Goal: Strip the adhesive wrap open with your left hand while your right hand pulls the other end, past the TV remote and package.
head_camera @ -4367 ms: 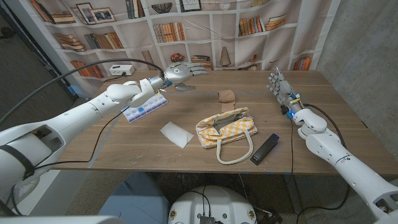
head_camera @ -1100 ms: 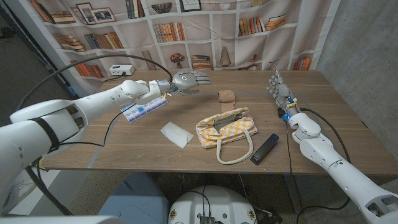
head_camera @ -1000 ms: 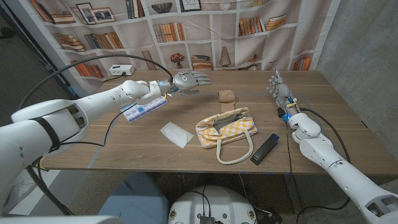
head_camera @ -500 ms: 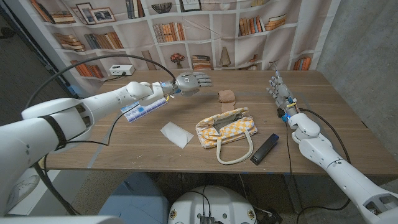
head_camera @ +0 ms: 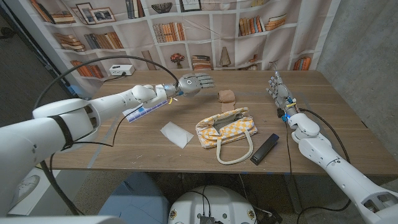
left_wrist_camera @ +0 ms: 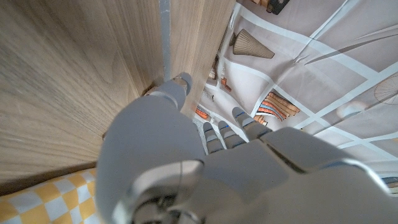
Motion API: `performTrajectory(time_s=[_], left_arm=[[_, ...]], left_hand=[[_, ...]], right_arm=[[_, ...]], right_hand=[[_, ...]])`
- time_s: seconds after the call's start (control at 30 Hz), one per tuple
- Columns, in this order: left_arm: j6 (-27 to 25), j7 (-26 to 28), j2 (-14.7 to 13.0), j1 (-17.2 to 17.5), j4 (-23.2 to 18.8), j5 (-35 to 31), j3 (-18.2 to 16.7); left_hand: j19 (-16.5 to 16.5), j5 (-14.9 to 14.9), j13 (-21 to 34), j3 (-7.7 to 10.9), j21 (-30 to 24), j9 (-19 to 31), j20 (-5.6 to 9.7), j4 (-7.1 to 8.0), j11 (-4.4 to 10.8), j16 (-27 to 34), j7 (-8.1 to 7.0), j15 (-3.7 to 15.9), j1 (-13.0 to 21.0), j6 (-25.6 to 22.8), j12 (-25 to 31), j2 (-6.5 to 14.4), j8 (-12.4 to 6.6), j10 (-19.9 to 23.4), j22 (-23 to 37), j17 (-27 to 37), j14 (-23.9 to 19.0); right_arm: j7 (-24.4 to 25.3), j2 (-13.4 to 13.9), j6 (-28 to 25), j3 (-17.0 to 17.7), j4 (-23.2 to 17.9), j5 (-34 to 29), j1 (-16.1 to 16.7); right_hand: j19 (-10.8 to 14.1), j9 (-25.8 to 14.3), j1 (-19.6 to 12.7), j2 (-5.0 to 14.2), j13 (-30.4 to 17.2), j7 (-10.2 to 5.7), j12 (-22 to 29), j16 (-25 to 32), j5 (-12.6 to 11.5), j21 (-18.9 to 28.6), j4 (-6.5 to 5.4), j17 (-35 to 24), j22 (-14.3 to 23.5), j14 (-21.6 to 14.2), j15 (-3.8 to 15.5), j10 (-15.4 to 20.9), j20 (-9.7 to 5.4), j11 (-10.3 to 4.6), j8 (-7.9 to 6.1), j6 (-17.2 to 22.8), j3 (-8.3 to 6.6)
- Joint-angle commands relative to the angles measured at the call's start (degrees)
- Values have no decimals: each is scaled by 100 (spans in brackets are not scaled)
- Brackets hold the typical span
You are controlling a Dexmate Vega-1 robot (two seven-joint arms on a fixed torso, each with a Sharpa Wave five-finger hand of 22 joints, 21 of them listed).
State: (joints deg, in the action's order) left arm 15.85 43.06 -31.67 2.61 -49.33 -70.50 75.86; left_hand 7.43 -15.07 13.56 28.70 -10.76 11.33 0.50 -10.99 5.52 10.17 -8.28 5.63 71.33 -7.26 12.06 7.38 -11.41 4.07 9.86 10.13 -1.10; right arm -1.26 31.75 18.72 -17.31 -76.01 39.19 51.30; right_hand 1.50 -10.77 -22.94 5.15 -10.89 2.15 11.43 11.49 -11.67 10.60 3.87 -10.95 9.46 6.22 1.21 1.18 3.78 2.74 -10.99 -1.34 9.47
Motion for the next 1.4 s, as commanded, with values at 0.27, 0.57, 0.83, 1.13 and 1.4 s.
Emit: performTrajectory(time_s=[0.27,0.57,0.83,1.13,1.4], left_arm=[[-513,209,298,71,285,197,255],[-701,277,481,94,492,348,333],[-738,347,643,112,739,517,430],[-752,659,1116,41,1421,806,555],[-660,988,1652,-38,2239,1090,853]], left_hand=[[-33,-47,-16,-73,-11,12,-13,79,-20,13,205,-6,106,52,-11,-64,-1,-147,11,-2,69],[7,-78,-40,-98,-36,-12,-54,74,-43,32,189,-21,183,167,3,-69,50,-158,11,-4,44],[45,-91,-55,-136,-51,-22,-65,84,-72,44,306,-32,199,137,17,-95,34,-145,11,-7,10],[13,-112,-67,-121,-42,-29,-78,79,-90,48,284,-41,278,124,35,-41,26,-123,14,0,5],[13,-119,-75,-126,-45,-30,-125,76,-106,53,231,-61,326,136,44,-27,28,-119,17,2,-14]], right_arm=[[-59,1,-64,-39,31,16,-47],[-69,-16,-56,-49,55,18,-58],[-57,9,-65,-52,33,-4,-46],[-28,8,-104,-90,52,-58,-87],[-10,35,-138,-80,20,-48,-53]], right_hand=[[37,-11,14,23,-21,-18,4,-7,5,12,2,-11,22,18,12,-2,19,-20,-28,5,-14],[37,-11,22,20,-21,-11,7,-6,7,12,0,-12,22,16,20,6,19,-23,-30,12,-13],[41,-11,25,21,-21,-25,6,-7,7,13,1,-12,22,19,27,4,17,-44,-17,-21,-15],[45,-11,29,20,-21,-28,8,-6,9,14,2,-12,22,18,26,11,20,-50,-18,-19,-16],[44,-11,28,23,-21,-24,6,-3,8,13,5,-11,22,9,31,7,19,-36,-22,-10,-21]])
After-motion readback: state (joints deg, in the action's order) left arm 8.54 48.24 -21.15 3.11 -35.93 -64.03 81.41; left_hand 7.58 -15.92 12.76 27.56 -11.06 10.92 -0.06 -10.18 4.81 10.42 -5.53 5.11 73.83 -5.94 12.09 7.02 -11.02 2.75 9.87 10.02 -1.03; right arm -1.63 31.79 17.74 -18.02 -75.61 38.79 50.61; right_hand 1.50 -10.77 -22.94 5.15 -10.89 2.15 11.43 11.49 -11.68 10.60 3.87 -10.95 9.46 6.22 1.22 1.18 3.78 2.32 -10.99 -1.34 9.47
